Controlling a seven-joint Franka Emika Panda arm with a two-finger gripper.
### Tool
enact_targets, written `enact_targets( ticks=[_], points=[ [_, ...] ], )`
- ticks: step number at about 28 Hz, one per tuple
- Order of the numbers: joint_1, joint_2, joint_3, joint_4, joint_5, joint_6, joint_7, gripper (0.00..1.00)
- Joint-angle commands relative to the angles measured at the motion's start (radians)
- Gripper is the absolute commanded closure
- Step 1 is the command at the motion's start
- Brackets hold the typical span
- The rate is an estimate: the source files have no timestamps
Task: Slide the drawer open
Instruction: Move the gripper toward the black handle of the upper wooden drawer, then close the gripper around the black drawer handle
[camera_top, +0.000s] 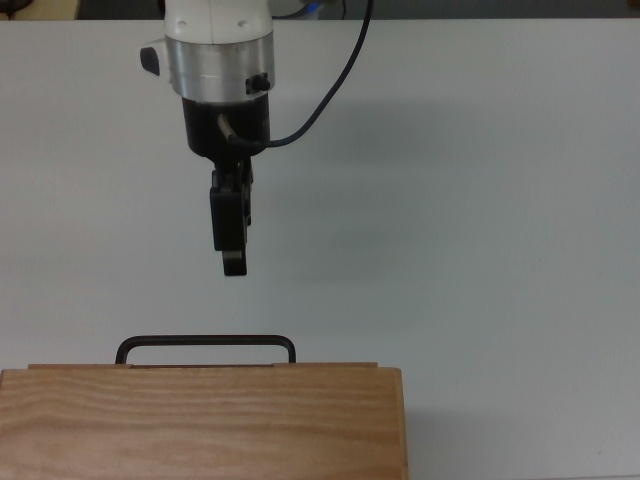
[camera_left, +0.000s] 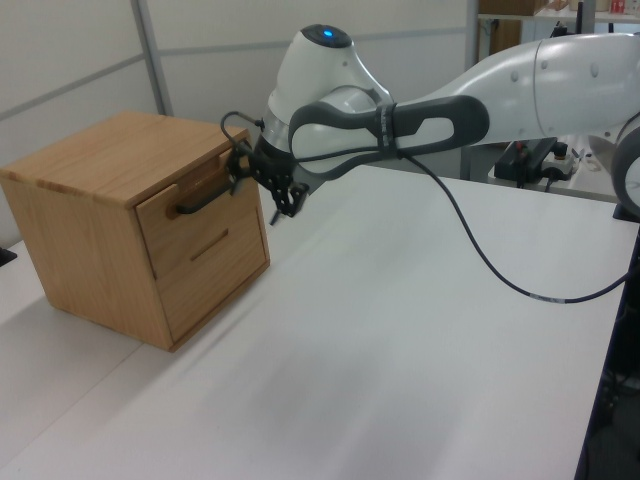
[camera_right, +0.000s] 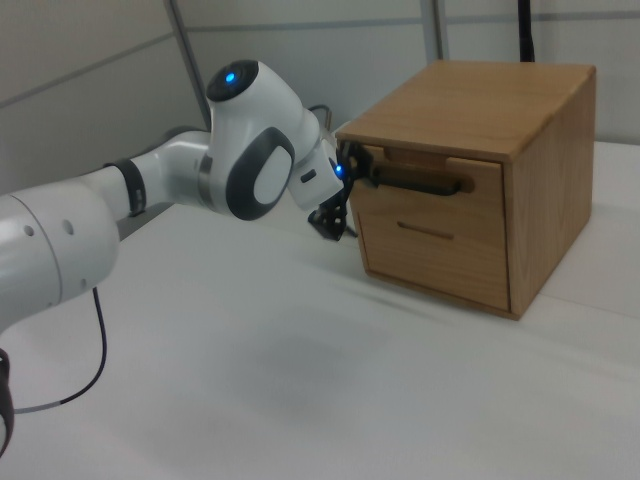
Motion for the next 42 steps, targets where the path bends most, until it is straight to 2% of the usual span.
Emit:
enact_targets(
  ticks=[1,8,13,16,18,21,26,28,31,34,36,37,38,42],
  points=[
    [0.007,0.039,-0.016,0.006,-0.009,0.193,0.025,0.04],
    [0.014,0.105,-0.042,0.006,-0.007,0.412,0.022,0.04],
    [0.066,0.145,-0.107,0.006,0.008,0.586,0.025,0.09],
    [0.072,0.156,-0.111,0.005,0.031,0.634,0.024,0.13],
    [0.073,0.162,-0.113,0.005,0.051,0.640,0.022,0.20],
    [0.073,0.162,-0.111,0.003,0.052,0.640,0.022,0.33],
    [0.080,0.161,-0.113,-0.006,0.054,0.639,0.019,0.36],
    [0.081,0.159,-0.113,-0.020,0.054,0.637,0.018,0.49],
    [0.080,0.158,-0.113,-0.023,0.054,0.634,0.014,0.49],
    [0.080,0.153,-0.113,-0.043,0.054,0.631,0.013,0.37],
    [0.080,0.151,-0.113,-0.051,0.054,0.630,0.013,0.37],
    [0.080,0.151,-0.113,-0.055,0.054,0.630,0.014,0.38],
    [0.080,0.151,-0.113,-0.054,0.054,0.630,0.016,0.46],
    [0.080,0.150,-0.113,-0.055,0.056,0.630,0.018,0.59]
  ],
)
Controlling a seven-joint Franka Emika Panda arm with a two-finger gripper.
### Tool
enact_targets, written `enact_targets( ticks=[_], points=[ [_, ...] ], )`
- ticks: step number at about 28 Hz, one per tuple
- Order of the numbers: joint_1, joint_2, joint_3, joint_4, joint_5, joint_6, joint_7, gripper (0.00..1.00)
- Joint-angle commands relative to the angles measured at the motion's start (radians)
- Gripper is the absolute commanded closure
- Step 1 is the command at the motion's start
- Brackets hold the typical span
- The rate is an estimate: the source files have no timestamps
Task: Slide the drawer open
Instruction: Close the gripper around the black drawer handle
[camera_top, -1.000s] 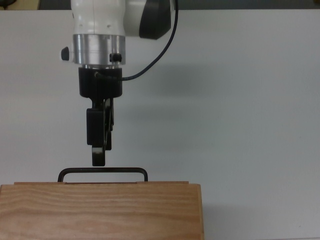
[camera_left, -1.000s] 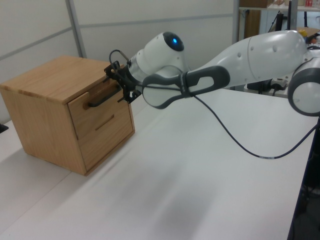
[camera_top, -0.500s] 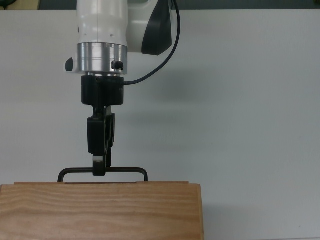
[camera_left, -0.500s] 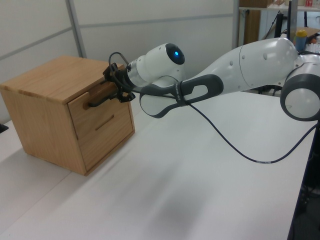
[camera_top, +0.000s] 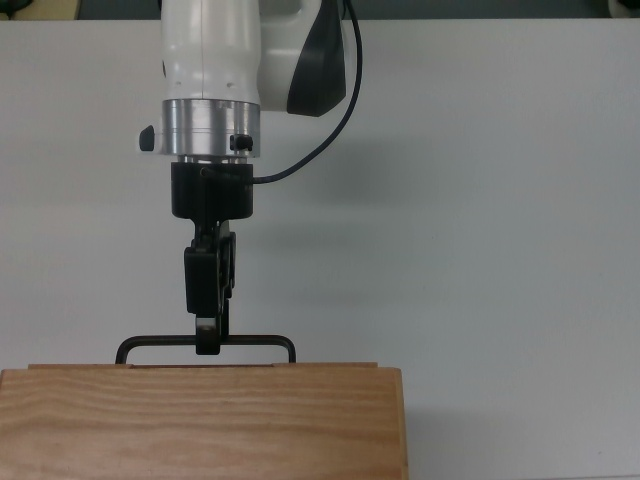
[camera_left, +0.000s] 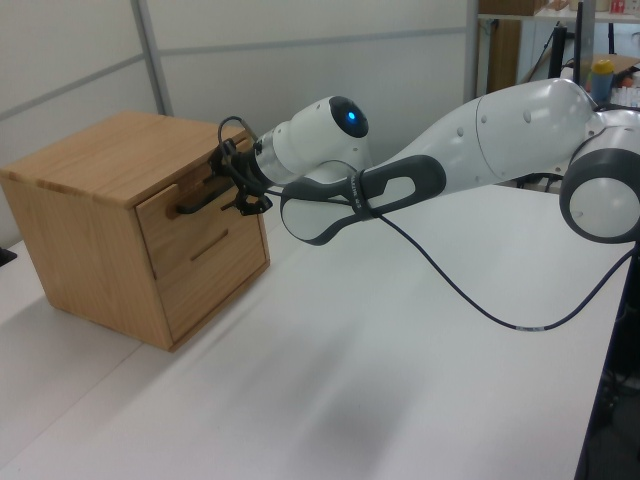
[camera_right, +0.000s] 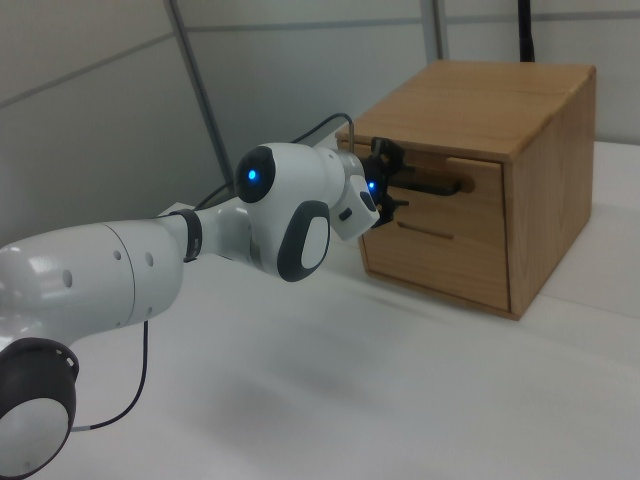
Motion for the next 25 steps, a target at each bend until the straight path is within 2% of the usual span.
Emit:
enact_targets(
  ticks=[1,4,6,7,9,20,25],
  points=[
    [0.022,-0.018,-0.026,-0.023,0.017,0.000,0.011,0.62],
    [0.022,-0.018,-0.027,-0.023,0.010,-0.020,0.008,0.73],
    [0.022,-0.019,-0.029,-0.022,0.007,-0.029,0.007,0.83],
    [0.022,-0.021,-0.029,-0.020,0.004,-0.031,0.005,0.92],
    [0.020,-0.025,-0.029,-0.019,0.004,-0.033,0.004,0.99],
    [0.016,-0.047,-0.027,-0.022,0.005,-0.034,0.005,1.00],
    [0.014,-0.105,-0.026,-0.088,0.007,-0.034,0.005,1.00]
  ],
)
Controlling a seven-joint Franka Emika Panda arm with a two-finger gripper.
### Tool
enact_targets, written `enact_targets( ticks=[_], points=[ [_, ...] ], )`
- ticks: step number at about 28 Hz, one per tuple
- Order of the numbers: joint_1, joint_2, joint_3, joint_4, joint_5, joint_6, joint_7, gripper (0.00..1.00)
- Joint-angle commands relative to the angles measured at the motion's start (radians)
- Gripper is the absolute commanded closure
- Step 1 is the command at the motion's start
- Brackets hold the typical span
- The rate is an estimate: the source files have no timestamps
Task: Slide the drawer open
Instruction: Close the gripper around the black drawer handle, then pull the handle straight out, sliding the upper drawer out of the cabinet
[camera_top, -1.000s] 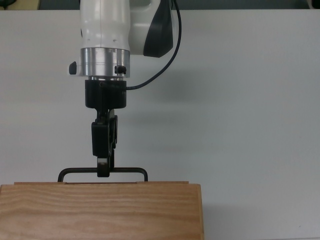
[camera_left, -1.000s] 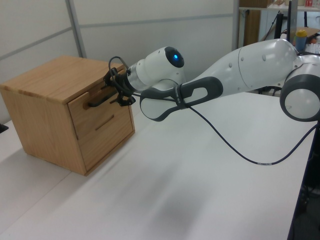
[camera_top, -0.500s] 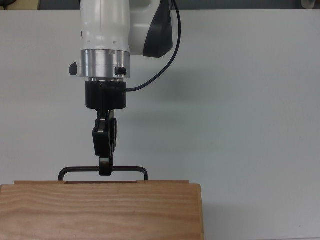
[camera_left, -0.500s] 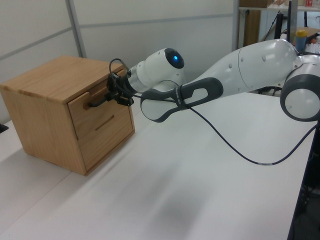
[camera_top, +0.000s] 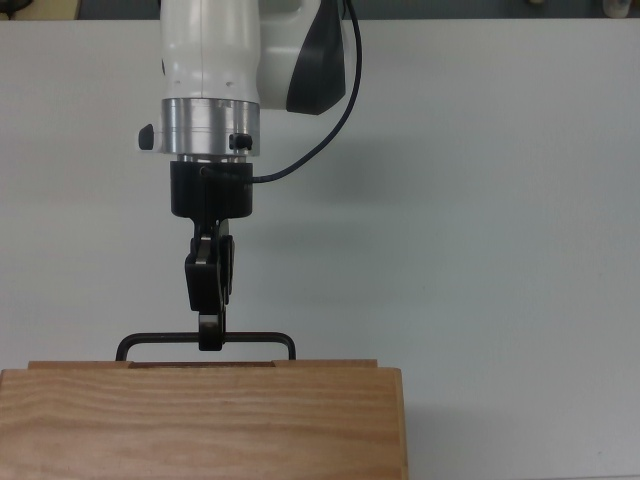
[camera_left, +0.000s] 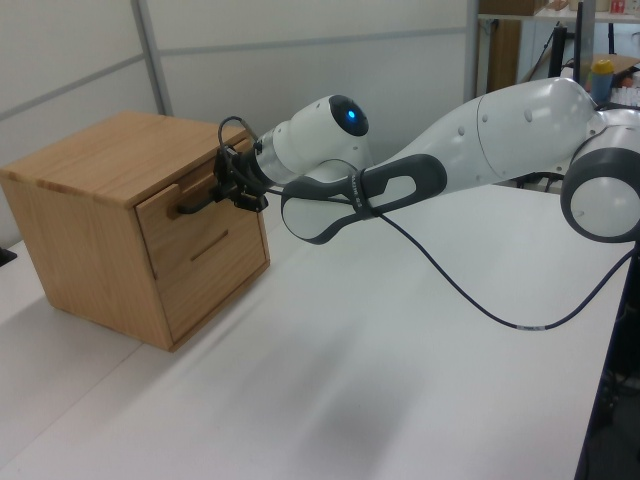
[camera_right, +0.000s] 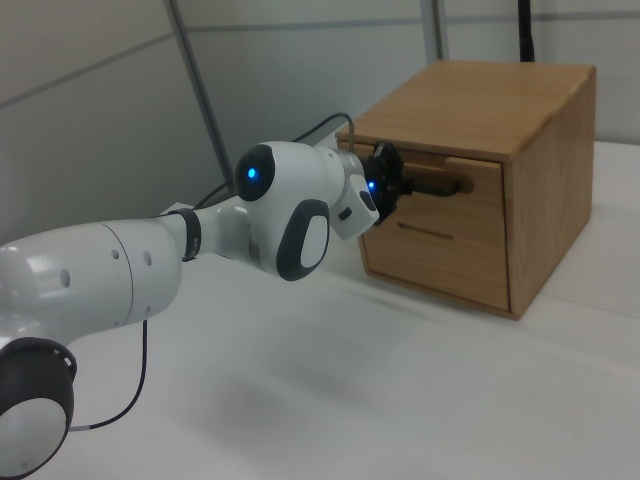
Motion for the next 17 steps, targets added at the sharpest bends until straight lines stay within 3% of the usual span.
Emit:
enact_targets(
  ticks=[1,17],
  points=[
    [0.013,-0.120,-0.023,-0.111,0.007,-0.023,0.008,1.00],
    [0.015,-0.263,-0.020,-0.285,0.013,-0.041,0.014,1.00]
  ],
)
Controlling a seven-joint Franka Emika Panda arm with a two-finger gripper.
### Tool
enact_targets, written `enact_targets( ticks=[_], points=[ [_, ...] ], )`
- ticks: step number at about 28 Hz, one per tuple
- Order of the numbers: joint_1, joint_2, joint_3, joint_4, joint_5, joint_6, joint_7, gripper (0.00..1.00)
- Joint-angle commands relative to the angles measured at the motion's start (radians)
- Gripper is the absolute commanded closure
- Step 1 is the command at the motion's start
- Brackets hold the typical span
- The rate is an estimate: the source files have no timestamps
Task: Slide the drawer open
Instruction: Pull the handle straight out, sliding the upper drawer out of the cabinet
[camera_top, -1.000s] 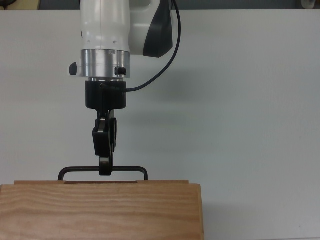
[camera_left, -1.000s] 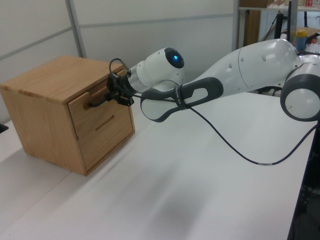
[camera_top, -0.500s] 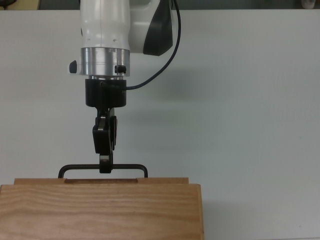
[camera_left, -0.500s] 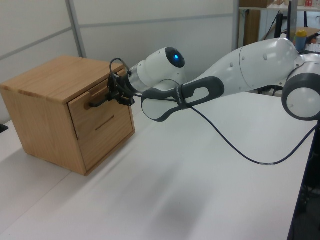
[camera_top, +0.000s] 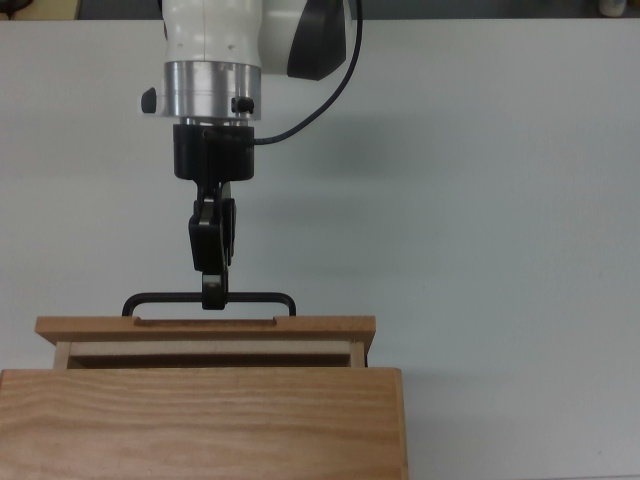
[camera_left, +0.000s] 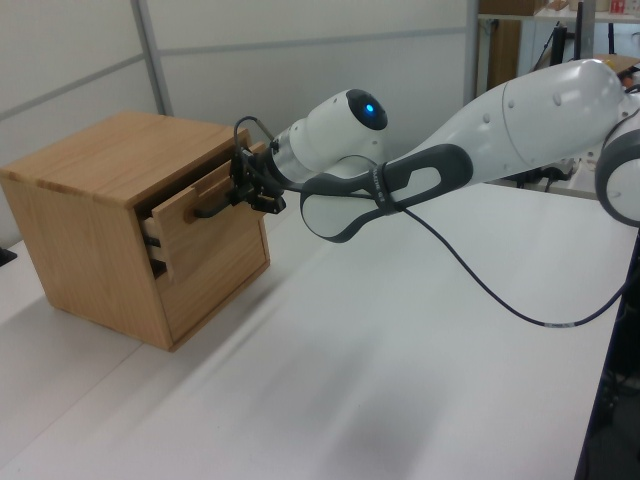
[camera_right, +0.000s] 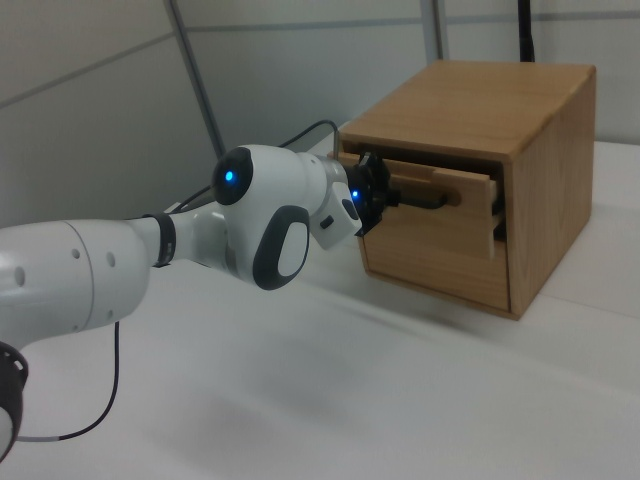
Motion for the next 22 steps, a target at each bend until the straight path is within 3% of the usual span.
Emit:
enact_targets(
  ticks=[1,22],
  points=[
    [0.015,-0.133,-0.017,-0.109,0.013,-0.046,0.013,1.00],
    [0.020,-0.229,-0.011,-0.113,0.018,-0.338,0.021,1.00]
  ],
)
